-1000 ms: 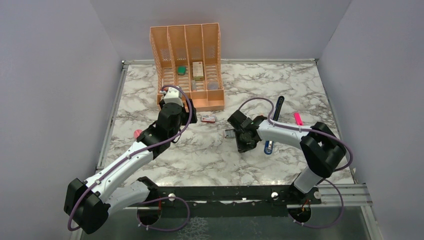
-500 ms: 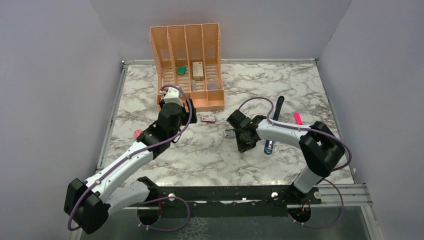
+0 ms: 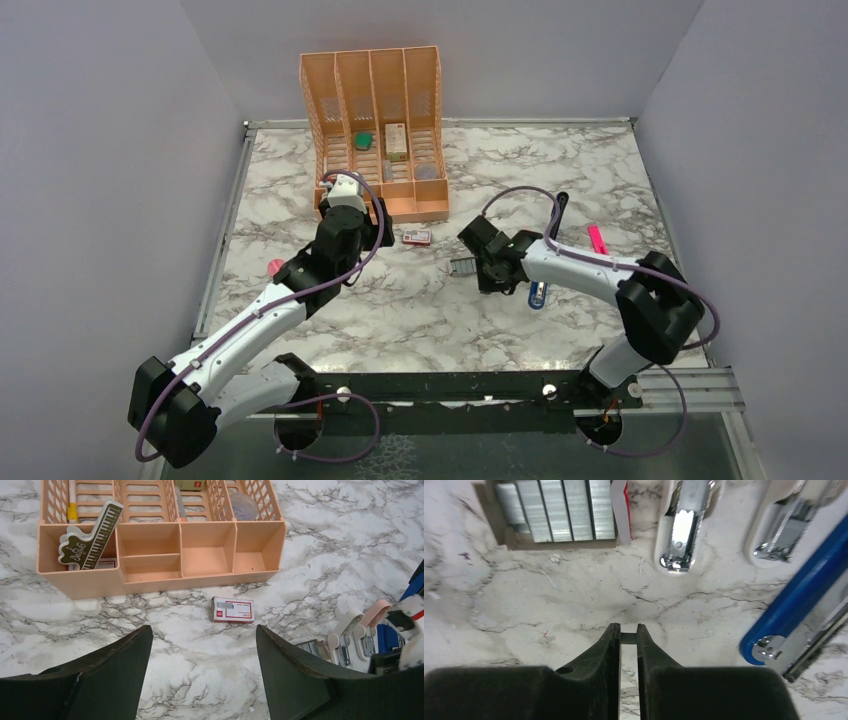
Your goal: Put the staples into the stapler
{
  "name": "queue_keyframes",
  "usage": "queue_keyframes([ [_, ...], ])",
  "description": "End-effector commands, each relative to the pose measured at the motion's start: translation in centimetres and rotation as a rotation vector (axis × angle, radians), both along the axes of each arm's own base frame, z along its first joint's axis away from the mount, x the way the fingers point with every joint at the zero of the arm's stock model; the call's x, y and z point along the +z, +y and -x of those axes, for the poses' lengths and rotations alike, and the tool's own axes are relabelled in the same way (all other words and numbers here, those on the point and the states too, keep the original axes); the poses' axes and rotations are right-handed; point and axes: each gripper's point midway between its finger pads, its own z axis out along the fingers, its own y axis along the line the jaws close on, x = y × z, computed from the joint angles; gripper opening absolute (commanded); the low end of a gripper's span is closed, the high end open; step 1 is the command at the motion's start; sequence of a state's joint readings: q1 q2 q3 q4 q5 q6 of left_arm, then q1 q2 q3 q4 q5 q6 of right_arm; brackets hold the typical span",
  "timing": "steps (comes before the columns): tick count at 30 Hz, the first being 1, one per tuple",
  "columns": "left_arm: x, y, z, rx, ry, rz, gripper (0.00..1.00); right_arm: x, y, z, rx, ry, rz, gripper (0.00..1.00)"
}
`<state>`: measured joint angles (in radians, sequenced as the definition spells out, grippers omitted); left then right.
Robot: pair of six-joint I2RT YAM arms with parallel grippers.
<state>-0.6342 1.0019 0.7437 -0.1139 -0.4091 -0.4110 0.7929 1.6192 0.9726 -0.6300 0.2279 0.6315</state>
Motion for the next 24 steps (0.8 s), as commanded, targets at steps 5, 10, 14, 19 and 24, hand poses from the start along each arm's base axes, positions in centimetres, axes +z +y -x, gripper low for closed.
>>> queue_keyframes([
  [5, 0.1, 0.1, -0.2, 0.011, -0.009, 0.010, 0.77, 6.5, -2.0, -5.1, -0.148, -0.357, -0.029, 0.17],
  [10, 0.1, 0.1, -0.2, 0.010, -0.007, 0.010, 0.77, 6.6, -3.1, -6.4, -0.179, -0.386, -0.024, 0.18],
  [14, 0.1, 0.1, -0.2, 0.010, -0.008, 0.009, 0.77, 6.1, -2.9, -7.2, -0.186, -0.380, -0.059, 0.18],
  [19, 0.0, 0.1, -0.2, 0.010, -0.005, 0.006, 0.77, 5.2, -2.6, -8.3, -0.194, -0.378, -0.072, 0.18],
  [24, -0.1, 0.1, -0.2, 0.009, -0.003, 0.004, 0.77, 3.5, -2.8, -8.8, -0.183, -0.348, -0.063, 0.17],
])
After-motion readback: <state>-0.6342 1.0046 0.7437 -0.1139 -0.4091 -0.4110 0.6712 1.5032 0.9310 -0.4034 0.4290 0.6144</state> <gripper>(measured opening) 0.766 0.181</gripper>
